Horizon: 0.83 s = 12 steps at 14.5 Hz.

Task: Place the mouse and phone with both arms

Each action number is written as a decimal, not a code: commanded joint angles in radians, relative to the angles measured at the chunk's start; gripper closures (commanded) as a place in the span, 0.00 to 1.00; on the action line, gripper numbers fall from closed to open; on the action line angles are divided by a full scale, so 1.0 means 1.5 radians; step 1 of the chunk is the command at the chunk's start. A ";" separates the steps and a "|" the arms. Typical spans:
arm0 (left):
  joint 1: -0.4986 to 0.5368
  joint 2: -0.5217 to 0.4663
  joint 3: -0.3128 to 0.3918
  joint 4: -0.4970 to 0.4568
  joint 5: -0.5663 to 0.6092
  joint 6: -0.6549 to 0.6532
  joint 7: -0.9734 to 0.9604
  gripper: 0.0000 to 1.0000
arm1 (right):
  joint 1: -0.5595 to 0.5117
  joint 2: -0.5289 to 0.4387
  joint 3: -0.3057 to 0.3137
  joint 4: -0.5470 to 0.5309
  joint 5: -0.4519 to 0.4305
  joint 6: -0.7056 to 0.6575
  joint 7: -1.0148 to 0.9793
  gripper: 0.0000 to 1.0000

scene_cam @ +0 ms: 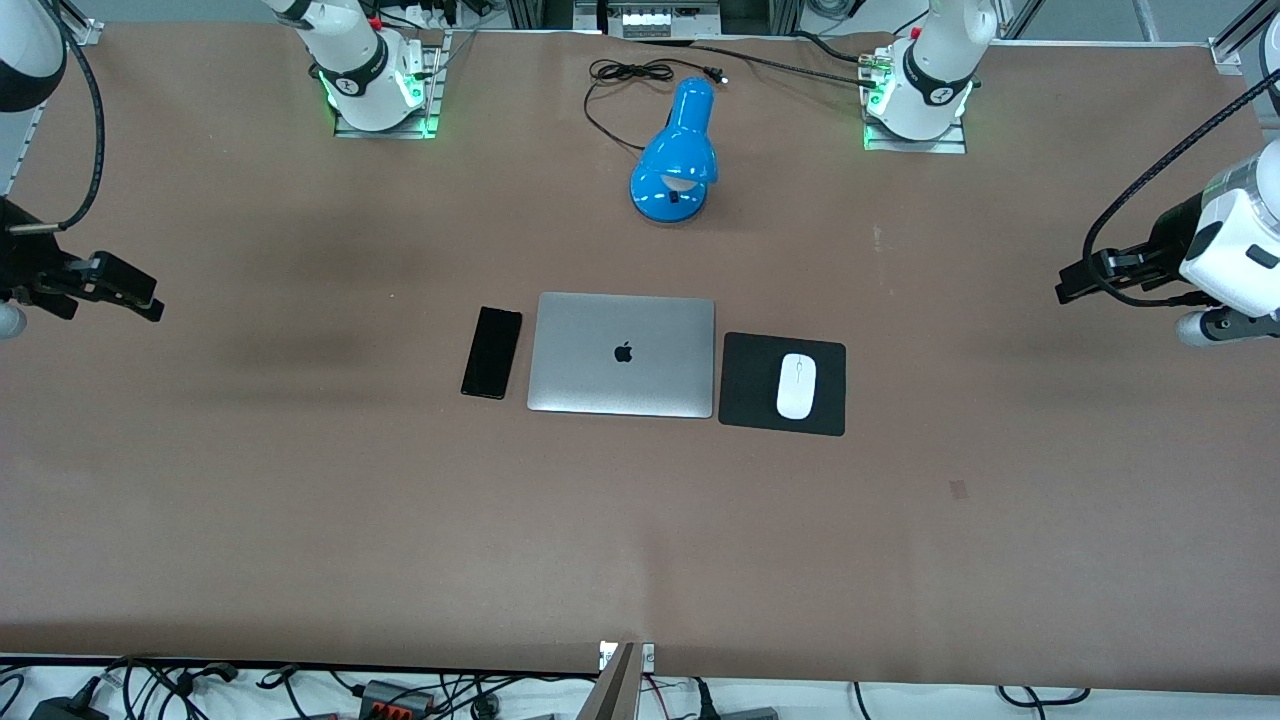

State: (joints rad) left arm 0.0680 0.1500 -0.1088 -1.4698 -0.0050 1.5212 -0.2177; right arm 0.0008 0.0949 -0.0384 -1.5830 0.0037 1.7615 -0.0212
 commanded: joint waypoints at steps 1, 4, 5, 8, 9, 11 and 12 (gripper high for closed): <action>0.004 -0.017 -0.004 -0.017 0.002 0.003 0.001 0.00 | -0.007 -0.046 0.007 -0.057 -0.002 0.020 -0.017 0.00; 0.004 -0.017 -0.004 -0.017 0.002 0.003 0.001 0.00 | -0.007 -0.048 0.007 -0.050 0.006 0.006 -0.011 0.00; 0.004 -0.017 -0.004 -0.017 0.002 0.003 0.001 0.00 | -0.007 -0.054 0.007 -0.051 0.005 0.000 -0.012 0.00; 0.004 -0.017 -0.004 -0.016 0.002 0.002 0.001 0.00 | -0.007 -0.066 0.006 -0.055 0.003 -0.013 -0.018 0.00; 0.004 -0.017 -0.004 -0.016 0.002 0.002 0.001 0.00 | -0.007 -0.067 0.006 -0.056 0.001 -0.019 -0.018 0.00; 0.004 -0.017 -0.004 -0.017 0.002 0.002 0.001 0.00 | -0.005 -0.070 0.007 -0.057 -0.001 -0.024 -0.018 0.00; 0.004 -0.017 -0.004 -0.017 0.002 0.002 0.001 0.00 | -0.005 -0.072 0.007 -0.058 -0.001 -0.025 -0.018 0.00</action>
State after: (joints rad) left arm 0.0679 0.1500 -0.1088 -1.4698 -0.0050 1.5211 -0.2177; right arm 0.0010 0.0190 -0.0382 -1.6372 0.0037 1.7292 -0.0287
